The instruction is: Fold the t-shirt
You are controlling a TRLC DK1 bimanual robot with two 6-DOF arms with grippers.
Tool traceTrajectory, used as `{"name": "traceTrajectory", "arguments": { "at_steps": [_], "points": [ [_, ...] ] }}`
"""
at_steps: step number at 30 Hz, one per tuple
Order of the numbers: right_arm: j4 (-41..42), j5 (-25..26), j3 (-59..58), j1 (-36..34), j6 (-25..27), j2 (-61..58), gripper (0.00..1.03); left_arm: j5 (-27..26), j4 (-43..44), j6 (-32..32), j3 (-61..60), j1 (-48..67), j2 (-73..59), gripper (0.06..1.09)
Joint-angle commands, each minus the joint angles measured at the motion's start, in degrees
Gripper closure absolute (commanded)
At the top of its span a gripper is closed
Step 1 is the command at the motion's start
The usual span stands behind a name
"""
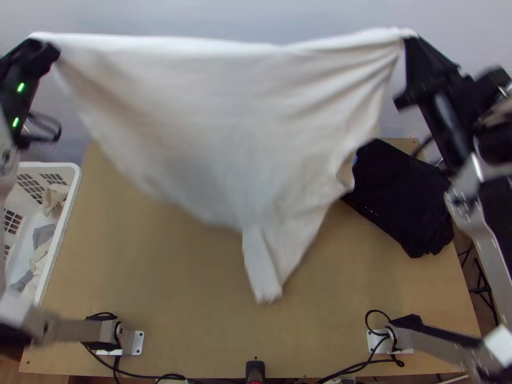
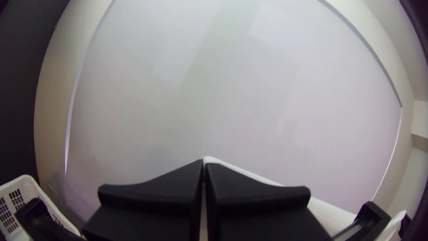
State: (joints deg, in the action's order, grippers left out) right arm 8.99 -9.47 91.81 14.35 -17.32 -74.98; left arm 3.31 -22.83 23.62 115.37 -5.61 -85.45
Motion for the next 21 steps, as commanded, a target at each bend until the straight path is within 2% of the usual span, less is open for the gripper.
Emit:
{"name": "traceTrajectory", "arguments": {
  "at_steps": [1, 5, 10, 14, 21],
  "points": [
    [0.8, 0.9, 13.7, -3.7, -3.1, -15.1, 1.0, -1.7, 0.1, 0.7, 17.0, -0.6, -17.6, 1.05],
    [0.6, 0.9, 16.3, -4.6, -4.2, -13.4, 1.0, -1.7, 0.2, 2.0, 16.8, 0.2, -15.6, 1.05],
    [-2.3, -0.7, 13.3, -3.7, -5.5, -1.3, 1.0, -1.7, -1.6, 5.9, 12.1, 0.0, -6.0, 1.05],
    [-9.7, -3.7, 9.2, -1.2, -6.4, 12.6, 1.0, -1.9, -2.9, 6.8, 6.0, -0.6, 8.1, 1.05],
    [-22.5, -6.5, 0.2, 0.6, -5.6, 33.4, 1.0, -1.7, -1.1, 7.1, -13.8, -2.1, 32.5, 1.05]
  ]
}}
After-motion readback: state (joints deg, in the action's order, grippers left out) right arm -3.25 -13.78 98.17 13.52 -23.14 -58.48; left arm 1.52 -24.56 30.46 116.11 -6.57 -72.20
